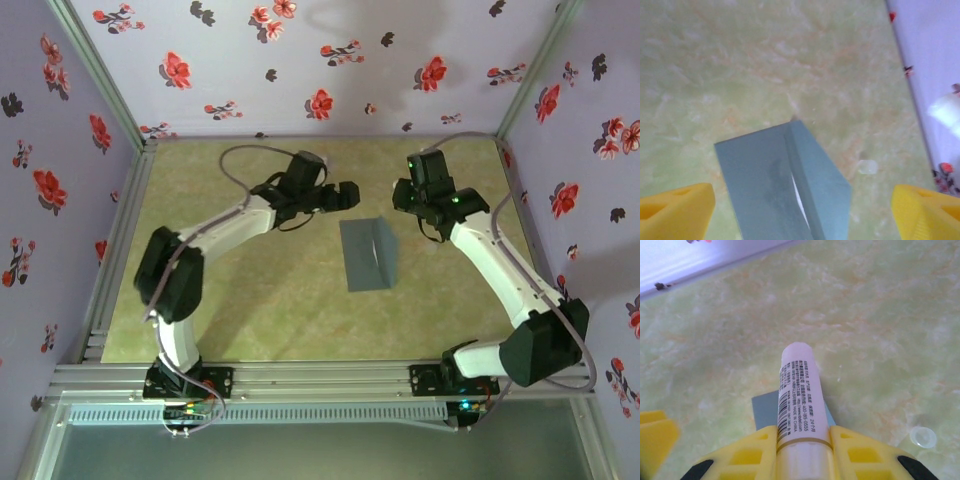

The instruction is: Place the letter into the envelope and seal it

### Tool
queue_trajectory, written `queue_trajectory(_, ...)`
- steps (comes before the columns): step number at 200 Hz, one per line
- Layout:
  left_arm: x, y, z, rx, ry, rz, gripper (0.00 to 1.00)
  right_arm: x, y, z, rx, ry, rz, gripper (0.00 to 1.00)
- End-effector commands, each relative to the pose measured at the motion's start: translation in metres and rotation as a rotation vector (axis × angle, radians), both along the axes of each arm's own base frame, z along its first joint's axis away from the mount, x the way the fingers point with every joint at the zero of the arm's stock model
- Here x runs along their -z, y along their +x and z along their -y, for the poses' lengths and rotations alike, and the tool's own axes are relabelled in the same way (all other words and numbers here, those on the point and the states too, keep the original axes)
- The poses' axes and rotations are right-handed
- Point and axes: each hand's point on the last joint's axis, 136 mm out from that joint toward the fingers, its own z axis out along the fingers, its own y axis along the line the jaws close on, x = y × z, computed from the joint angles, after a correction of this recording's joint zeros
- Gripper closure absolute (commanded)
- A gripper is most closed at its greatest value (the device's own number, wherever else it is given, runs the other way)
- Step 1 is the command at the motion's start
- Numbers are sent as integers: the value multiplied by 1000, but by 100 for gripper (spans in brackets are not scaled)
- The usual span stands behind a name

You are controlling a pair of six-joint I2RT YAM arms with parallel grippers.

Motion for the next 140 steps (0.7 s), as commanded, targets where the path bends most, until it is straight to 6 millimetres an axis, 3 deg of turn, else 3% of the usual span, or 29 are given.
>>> queue_trajectory(1,-24,-4,-32,-97,-91,-15,0,-16,8,-12,-18,115,84,100)
queue_trajectory(62,-70,-30,-89,-282,-187,-6,0,-24,21,-58,-127,391,149,100)
queue_trajectory(94,-88,-37,-99,-345,-333,18,0,-34,24,-83,-180,515,177,100)
queue_trajectory(140,-90,-44,-98,-390,-461,-79,0,-47,19,-120,-243,630,209,100)
